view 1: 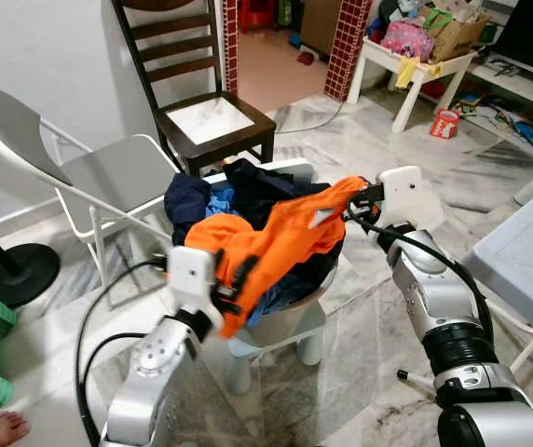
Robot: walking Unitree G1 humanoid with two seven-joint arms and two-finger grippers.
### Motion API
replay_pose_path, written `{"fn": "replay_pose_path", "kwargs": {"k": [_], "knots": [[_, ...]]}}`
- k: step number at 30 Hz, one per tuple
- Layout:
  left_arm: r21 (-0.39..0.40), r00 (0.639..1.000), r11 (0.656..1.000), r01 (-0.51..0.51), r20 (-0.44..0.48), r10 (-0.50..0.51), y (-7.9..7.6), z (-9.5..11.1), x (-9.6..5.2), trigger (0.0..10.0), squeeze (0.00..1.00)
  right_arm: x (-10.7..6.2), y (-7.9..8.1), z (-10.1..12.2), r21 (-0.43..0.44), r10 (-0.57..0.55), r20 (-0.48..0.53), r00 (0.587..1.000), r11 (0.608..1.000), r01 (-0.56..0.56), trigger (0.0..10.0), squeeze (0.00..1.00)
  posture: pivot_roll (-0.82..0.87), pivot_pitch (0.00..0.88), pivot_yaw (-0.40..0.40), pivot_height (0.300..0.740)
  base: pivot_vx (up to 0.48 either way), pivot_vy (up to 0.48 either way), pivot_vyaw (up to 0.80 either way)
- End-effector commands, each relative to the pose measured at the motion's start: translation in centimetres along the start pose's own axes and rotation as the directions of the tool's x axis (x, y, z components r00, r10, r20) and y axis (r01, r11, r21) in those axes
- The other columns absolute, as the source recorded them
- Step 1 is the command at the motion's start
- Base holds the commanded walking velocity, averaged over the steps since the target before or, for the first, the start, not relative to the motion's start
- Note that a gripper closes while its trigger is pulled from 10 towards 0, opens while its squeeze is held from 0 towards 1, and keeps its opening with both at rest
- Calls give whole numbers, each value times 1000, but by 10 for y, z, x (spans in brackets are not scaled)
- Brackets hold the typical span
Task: Hang hanger
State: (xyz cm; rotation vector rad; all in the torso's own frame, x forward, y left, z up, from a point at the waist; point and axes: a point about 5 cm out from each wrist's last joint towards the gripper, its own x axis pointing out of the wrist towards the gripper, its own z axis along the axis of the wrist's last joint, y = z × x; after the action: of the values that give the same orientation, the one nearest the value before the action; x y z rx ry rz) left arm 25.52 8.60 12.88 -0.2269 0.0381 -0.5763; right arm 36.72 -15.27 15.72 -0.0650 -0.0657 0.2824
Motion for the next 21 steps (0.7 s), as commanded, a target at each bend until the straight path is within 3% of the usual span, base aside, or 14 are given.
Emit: {"fn": "replay_pose_path", "kwargs": {"k": [1,4,6,11,17,21], "knots": [[15,999,999,28,36,-29,-1,13,1,10000,1000,2,0,7,-11,6,28,1000,1000,-6,0,0,18,54,-45,740,0,0,0],[39,997,999,-3,78,-1,3,24,2,10000,1000,1,2,5,-13,11,26,1000,1000,-11,0,0,21,54,-44,740,0,0,0],[84,986,991,-100,140,87,15,33,0,10000,1000,1,3,4,-14,12,24,1000,1000,-11,0,0,22,53,-42,740,0,0,0],[75,963,976,-206,193,188,30,37,-12,10000,1000,1,2,5,-18,12,25,1000,1000,-12,0,0,23,52,-40,740,0,0,0],[112,945,943,-313,130,299,57,17,-32,10000,1000,-1,-3,5,-26,21,24,999,999,-20,0,0,23,59,-45,740,0,0,0],[126,946,940,-318,105,306,65,12,-34,10000,1000,-4,-1,7,-20,85,35,996,996,-84,0,0,20,62,-45,740,0,0,0]]}}
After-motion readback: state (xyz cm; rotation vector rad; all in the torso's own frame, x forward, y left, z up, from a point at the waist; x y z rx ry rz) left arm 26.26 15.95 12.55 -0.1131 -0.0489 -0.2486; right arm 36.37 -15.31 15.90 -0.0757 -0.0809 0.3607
